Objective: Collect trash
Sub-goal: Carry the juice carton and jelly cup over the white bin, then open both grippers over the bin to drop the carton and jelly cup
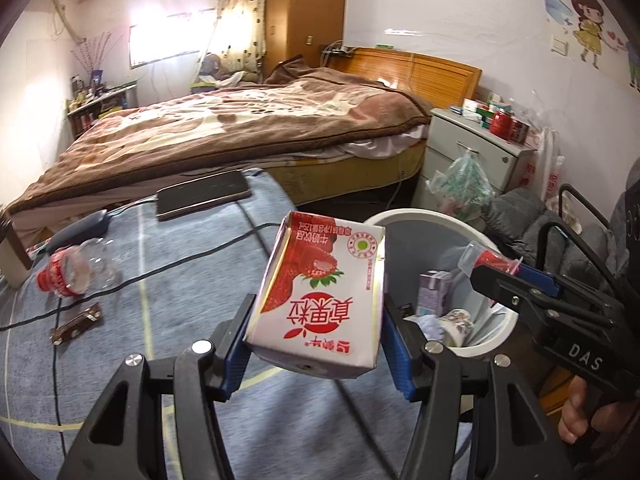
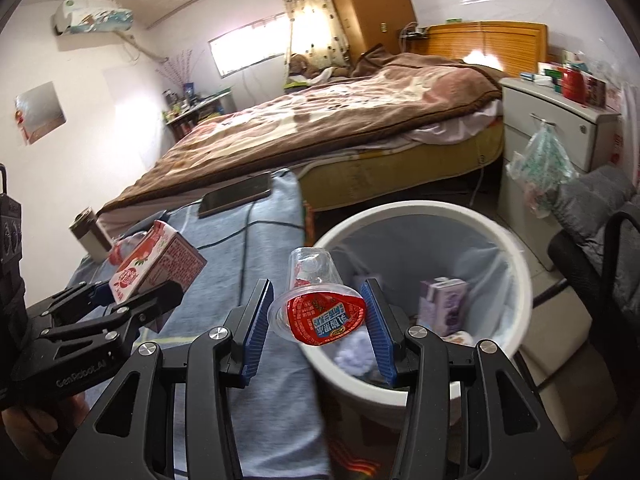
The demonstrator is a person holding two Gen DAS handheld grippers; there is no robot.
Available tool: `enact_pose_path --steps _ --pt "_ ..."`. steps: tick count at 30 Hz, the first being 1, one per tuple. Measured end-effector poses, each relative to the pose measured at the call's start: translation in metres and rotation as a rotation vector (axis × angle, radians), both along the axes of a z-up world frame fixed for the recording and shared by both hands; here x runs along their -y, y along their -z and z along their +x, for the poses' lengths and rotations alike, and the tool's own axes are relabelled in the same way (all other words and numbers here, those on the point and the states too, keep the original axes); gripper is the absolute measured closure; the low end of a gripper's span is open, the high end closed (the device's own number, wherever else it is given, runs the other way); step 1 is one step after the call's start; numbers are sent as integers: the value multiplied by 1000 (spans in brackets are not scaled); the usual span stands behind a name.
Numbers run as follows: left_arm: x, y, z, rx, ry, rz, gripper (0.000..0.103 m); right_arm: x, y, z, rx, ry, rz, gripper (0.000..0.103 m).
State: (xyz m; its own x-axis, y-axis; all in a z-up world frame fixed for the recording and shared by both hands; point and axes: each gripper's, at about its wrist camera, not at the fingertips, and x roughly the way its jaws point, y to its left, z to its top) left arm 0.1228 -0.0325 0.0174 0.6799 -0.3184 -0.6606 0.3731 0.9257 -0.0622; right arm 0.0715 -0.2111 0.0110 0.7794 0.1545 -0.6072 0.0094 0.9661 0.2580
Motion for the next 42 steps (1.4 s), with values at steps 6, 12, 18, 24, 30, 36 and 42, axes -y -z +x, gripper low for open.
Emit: enact_pose_path --steps 6,12,18,24,30,36,42 --pt "30 1 -2 -7 45 -2 43 25 3 -2 -14 45 -7 55" --pt "58 6 -1 -21 81 3 43 47 3 -2 -23 93 -26 55" --pt "85 13 -1 -42 125 7 43 69 13 7 -63 122 -61 55" --pt "105 21 2 -59 144 23 43 84 23 15 -101 128 -75 55" --pt "116 31 9 -90 140 35 43 90 29 23 -136 118 -85 55" --pt "121 34 14 -99 131 33 43 92 34 31 -163 114 -131 55" --pt "123 36 16 -104 128 36 42 94 38 34 -190 94 -151 52"
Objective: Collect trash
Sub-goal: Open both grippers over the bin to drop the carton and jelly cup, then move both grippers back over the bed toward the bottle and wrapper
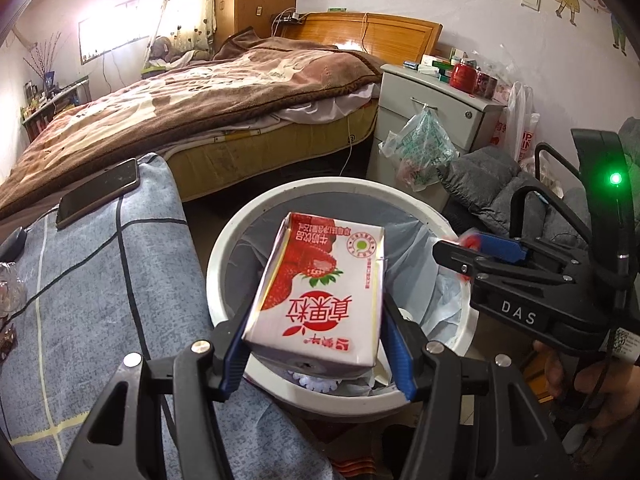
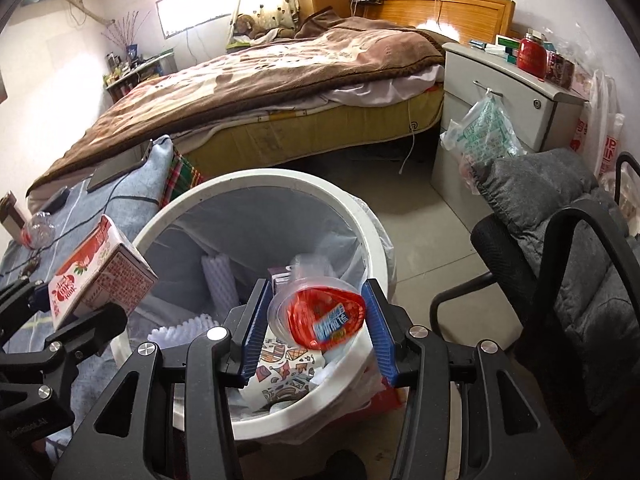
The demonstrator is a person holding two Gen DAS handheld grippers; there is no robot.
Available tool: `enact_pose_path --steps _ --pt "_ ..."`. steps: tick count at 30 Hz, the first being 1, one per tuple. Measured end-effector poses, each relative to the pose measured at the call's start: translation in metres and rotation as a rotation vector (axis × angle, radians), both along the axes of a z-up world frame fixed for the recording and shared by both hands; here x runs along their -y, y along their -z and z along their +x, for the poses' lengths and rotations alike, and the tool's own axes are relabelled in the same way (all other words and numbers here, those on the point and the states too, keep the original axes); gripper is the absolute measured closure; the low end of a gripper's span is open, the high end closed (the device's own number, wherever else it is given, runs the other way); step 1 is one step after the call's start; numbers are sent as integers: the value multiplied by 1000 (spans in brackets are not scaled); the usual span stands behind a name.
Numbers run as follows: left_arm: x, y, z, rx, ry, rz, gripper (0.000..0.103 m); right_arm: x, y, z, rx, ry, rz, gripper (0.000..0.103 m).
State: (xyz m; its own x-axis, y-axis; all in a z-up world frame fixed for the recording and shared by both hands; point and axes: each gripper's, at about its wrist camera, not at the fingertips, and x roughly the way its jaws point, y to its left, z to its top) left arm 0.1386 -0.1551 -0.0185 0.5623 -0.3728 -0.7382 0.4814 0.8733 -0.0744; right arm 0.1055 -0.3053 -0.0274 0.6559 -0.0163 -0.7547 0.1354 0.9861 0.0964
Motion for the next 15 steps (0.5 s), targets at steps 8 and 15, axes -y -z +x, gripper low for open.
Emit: enact_pose_path --steps 8,15 --pt "-4 -2 0 -5 -12 -14 42 0 -5 -6 21 -1 11 42" --pt "-16 -10 -7 17 -24 -29 42 -5 -15 -10 57 9 9 42"
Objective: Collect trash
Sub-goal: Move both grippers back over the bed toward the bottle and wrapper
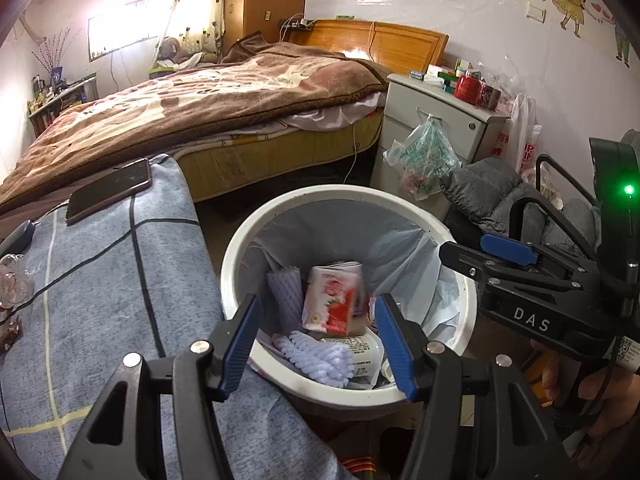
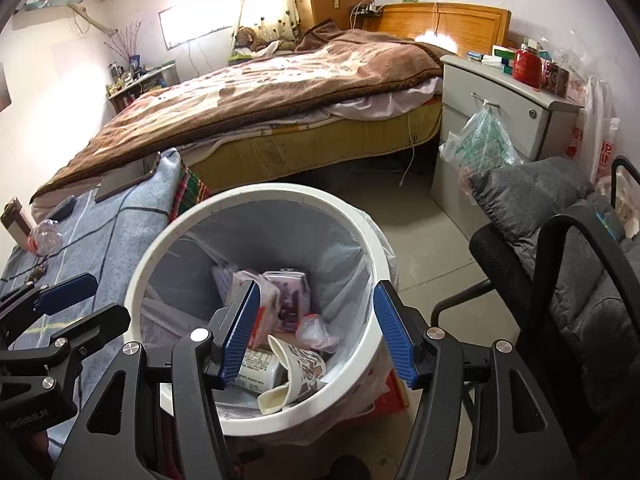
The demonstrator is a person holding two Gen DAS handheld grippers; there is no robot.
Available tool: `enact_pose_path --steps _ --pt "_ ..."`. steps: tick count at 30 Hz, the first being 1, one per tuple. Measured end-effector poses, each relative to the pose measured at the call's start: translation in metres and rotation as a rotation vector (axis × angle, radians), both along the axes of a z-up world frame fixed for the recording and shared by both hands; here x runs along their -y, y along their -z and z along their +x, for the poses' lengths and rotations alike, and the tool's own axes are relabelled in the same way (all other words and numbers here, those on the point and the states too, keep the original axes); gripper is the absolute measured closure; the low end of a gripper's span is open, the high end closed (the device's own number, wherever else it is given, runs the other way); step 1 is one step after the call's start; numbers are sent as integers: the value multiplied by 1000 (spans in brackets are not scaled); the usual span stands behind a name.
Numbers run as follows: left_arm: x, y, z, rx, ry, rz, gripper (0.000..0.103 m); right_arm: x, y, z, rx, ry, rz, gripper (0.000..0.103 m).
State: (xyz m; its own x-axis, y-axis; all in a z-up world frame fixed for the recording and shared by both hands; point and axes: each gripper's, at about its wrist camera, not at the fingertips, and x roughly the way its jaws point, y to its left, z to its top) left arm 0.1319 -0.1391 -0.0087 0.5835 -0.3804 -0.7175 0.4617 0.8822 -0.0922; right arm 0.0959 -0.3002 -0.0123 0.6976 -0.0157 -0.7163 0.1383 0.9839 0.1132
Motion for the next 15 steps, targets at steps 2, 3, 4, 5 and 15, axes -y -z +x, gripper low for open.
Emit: enact_pose_path --steps 2,3,4,5,15 --pt "-5 -3 -2 5 -5 -6 42 -1 -3 -3 11 5 10 42" --pt "-7 -5 -3 9 -7 -10 42 -2 -4 -4 15 4 14 42" --pt "-10 -6 -4 13 -12 -13 42 -4 -5 -4 19 2 16 42" --pt "-12 -8 -5 18 -17 -13 42 -6 -6 -5 24 -2 13 42" --pt "-41 -18 -15 43 -59 -34 42 -24 -15 -11 55 -15 16 42"
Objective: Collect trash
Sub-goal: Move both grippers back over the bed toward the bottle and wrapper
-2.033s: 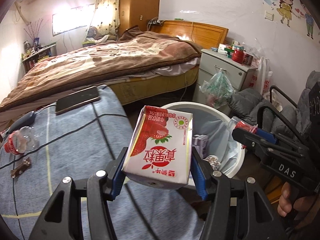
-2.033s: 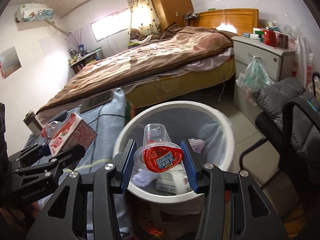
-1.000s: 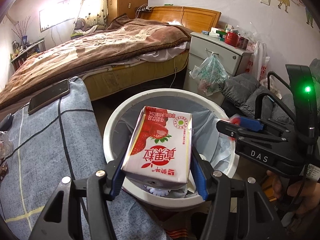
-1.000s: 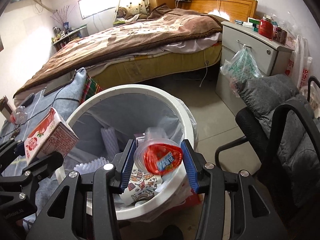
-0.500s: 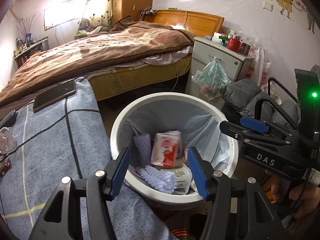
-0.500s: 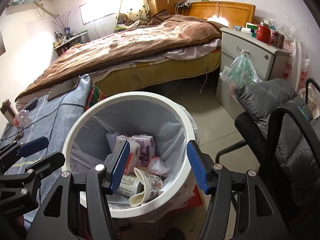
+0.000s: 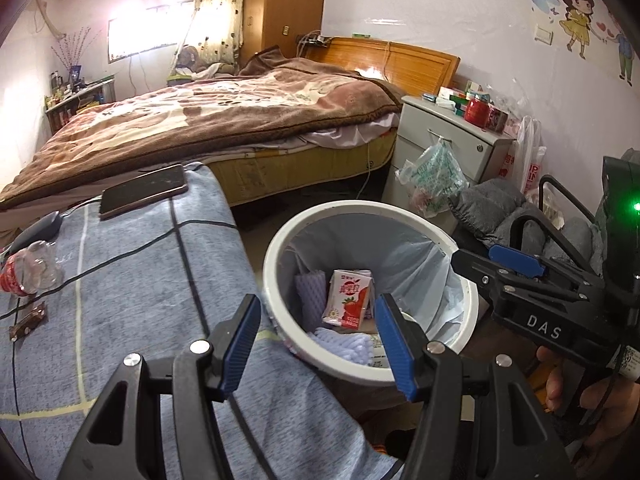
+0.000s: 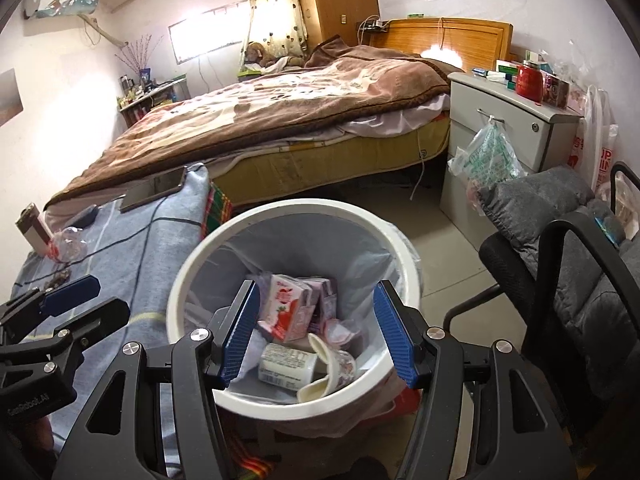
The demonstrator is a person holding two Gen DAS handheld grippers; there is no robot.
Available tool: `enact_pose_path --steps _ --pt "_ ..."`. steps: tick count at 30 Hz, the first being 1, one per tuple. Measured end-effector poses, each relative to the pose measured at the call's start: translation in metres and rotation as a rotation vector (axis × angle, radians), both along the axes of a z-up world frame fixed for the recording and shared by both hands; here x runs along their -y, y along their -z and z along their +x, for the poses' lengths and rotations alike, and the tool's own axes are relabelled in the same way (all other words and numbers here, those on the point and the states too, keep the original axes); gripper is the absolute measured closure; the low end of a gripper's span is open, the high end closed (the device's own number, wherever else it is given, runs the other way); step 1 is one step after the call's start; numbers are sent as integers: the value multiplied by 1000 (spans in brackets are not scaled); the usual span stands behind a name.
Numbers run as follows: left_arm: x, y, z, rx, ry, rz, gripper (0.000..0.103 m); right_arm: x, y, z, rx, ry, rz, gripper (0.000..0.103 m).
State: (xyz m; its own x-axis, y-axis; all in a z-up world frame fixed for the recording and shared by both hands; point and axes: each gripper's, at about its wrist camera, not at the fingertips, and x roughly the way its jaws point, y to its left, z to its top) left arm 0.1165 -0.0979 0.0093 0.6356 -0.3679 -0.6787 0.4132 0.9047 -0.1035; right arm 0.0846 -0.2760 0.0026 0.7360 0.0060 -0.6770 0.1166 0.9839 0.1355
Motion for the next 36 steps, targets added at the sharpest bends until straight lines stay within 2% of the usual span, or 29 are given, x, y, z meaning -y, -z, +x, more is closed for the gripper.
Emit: enact_pose_path --steps 15,36 --pt "-62 -10 -11 37 -110 -16 42 -45 -15 -3 55 -81 -7 42" --pt "-209 6 -12 24 -365 -19 42 -141 -18 21 82 -291 -15 42"
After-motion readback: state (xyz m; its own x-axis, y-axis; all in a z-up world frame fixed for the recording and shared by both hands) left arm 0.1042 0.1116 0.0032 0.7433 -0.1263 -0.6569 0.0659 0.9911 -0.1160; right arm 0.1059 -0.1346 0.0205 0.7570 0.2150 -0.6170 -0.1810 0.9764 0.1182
